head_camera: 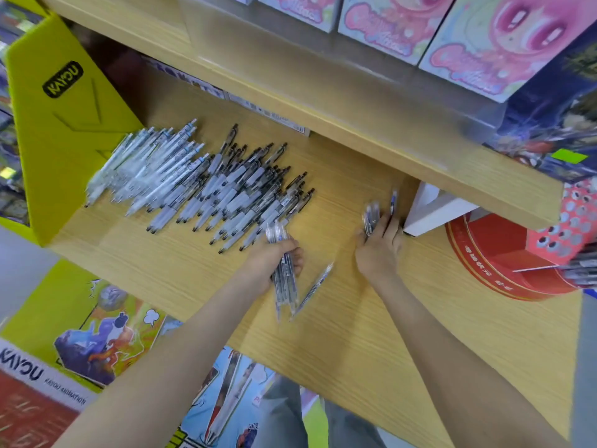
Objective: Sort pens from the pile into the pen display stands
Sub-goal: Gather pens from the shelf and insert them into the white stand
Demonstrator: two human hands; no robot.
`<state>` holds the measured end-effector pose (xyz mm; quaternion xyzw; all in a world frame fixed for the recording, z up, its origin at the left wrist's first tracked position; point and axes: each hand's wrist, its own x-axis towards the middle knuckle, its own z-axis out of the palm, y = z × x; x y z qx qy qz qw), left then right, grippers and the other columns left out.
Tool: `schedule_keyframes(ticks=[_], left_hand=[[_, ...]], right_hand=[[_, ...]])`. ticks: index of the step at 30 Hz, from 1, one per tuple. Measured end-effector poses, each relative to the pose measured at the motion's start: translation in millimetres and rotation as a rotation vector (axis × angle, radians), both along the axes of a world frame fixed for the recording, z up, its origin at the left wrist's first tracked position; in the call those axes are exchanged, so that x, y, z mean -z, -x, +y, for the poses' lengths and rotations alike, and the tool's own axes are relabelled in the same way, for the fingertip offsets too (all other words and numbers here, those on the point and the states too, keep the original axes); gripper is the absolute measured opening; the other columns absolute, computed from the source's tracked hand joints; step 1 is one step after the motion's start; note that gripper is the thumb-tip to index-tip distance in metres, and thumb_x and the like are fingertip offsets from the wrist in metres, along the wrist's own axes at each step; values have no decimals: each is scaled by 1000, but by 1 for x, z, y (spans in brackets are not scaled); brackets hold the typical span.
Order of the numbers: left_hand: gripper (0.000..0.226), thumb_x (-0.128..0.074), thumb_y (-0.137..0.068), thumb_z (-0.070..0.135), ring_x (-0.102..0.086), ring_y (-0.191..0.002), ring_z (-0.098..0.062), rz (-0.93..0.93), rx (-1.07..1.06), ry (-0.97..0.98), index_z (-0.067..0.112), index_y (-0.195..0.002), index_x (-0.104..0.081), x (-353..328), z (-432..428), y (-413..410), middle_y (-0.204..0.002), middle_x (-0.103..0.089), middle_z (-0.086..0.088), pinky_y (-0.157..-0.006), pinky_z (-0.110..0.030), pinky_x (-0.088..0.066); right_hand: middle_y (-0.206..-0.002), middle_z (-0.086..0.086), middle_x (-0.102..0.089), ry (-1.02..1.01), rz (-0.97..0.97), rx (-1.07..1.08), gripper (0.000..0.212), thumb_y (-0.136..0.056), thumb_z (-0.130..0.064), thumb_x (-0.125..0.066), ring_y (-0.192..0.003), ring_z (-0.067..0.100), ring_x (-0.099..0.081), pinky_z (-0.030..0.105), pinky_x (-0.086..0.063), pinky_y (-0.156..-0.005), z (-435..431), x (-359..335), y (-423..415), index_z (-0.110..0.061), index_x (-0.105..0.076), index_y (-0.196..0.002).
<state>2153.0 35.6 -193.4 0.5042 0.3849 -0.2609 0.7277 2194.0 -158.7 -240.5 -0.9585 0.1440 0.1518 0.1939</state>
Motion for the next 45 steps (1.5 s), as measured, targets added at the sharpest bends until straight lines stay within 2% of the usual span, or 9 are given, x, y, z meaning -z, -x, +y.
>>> schedule_keyframes(ticks=[8, 13, 18, 23, 29, 34, 37, 41, 45], left_hand=[[12, -55, -86, -5, -53, -54, -26, -51, 206, -304, 5, -82, -51, 16, 3, 29, -67, -56, -18, -50, -34, -44], [9, -61, -81, 3, -61, -55, -19, -88, 349, -500, 1, -90, -60, 21, -26, 33, -65, -66, -9, -55, -29, -50], [5, -66, -79, 8, -62, -68, -26, -67, 274, -397, 5, -76, -68, 26, -63, 27, -71, -65, -10, -66, -37, -52], [10, -65, -90, 11, -70, -86, -32, -15, 45, -115, 3, -88, -71, 33, -69, 22, -89, -72, -17, -86, -49, -56], [28, -57, -97, 19, -67, -99, -29, -80, 4, 97, -1, -115, -64, 25, -76, 28, -106, -69, -18, -78, -35, -56], [30, -62, -93, 14, -66, -99, -32, -107, -20, 132, -8, -114, -59, 11, -85, 24, -109, -66, -27, -83, -39, -56], [16, -61, -92, 12, -67, -86, -27, -90, -125, 190, -1, -102, -61, 2, -83, 24, -91, -67, -17, -74, -34, -56], [18, -59, -93, 19, -69, -79, -24, -62, -190, 225, 2, -95, -66, -8, -79, 23, -87, -69, -13, -69, -32, -56], [16, -58, -91, 13, -67, -69, -24, -100, -243, 196, -1, -96, -65, -23, -78, 21, -85, -67, -17, -57, -29, -55]], right_hand=[[-140, 12, -34, 33, -120, -151, 52, -93, -14, -49, -123, 29, -33, 35, -24, -104, -14, -9, 89, -6, -30, -140], [-129, 17, -42, -248, -35, 36, 66, -84, -8, -64, -118, 31, -38, 31, -25, -101, -6, -14, 94, -6, -32, -142], [-124, 3, -37, -694, 39, 131, 54, -90, 0, -55, -119, 15, -40, 16, -27, -103, 26, -21, 94, -12, -41, -141], [-125, 1, -38, -869, 67, 269, 46, -95, -2, -47, -121, 14, -44, 24, -32, -108, 26, -23, 87, -18, -46, -138], [-117, -5, -37, -920, 63, 245, 44, -99, -5, -42, -110, 6, -45, 12, -34, -97, 28, -25, 85, -20, -41, -140], [-120, -2, -44, -1056, 90, 261, 31, -100, -4, -39, -115, 13, -51, 28, -44, -102, 24, -39, 84, -11, -53, -127], [-124, 2, -46, -1124, 124, 253, 30, -98, -3, -41, -120, 19, -52, 37, -43, -104, 22, -46, 84, -14, -57, -120], [-119, -2, -49, -1071, 86, 75, 43, -94, 8, -41, -112, 4, -52, 20, -40, -102, 7, -67, 75, -13, -54, -130], [-111, -2, -58, -1059, 3, -23, 38, -88, 7, -56, -93, -11, -56, 11, -43, -87, -6, -82, 72, -22, -61, -113]])
